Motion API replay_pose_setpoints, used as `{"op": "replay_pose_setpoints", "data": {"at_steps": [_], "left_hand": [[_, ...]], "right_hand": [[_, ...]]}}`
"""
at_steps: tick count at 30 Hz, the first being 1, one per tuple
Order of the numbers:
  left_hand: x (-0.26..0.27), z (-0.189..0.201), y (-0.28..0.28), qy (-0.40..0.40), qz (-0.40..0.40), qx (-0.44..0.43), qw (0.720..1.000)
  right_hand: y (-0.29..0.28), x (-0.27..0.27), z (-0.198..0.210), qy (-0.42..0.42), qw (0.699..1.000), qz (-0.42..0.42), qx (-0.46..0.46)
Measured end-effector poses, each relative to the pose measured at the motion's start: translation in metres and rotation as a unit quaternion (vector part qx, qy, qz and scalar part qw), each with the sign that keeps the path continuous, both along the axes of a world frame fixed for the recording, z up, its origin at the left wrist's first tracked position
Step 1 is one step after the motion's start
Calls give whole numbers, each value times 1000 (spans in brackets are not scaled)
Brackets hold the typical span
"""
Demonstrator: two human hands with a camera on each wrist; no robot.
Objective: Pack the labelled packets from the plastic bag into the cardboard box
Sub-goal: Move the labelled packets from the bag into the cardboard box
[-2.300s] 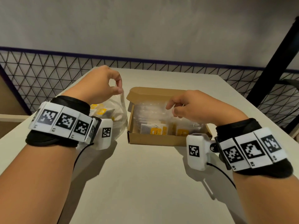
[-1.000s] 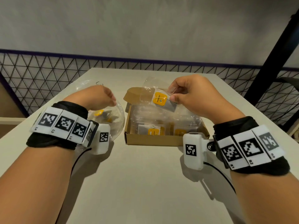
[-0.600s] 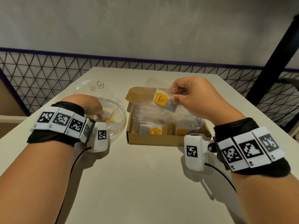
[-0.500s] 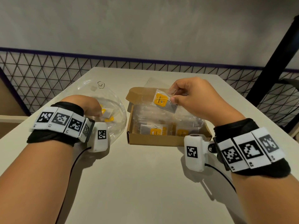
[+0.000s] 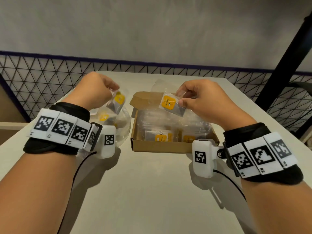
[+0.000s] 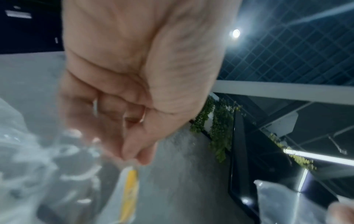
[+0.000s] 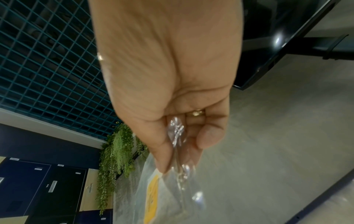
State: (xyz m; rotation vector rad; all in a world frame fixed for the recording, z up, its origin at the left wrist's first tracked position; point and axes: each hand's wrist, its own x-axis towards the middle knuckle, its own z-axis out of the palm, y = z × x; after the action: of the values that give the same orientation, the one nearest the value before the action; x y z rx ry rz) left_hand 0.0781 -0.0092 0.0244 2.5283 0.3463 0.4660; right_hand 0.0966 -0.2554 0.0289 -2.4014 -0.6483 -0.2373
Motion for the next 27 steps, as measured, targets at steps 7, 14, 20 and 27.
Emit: {"op": "replay_pose_setpoints", "data": {"at_steps": [7, 14, 20, 27], "left_hand": [[-11, 11, -21, -67, -127, -111, 983], [-11, 9, -40, -17, -195, -150, 969], [-8, -2, -57, 23, -256, -94, 962], [-7, -14, -71, 58, -298, -21, 953]], "right_hand": [[-5, 2, 1, 1, 1000, -3, 1], [-16, 5, 5, 19, 998, 6, -55], [-23, 3, 6, 52, 985, 24, -165], [-29, 2, 5, 121, 963, 19, -241]]}}
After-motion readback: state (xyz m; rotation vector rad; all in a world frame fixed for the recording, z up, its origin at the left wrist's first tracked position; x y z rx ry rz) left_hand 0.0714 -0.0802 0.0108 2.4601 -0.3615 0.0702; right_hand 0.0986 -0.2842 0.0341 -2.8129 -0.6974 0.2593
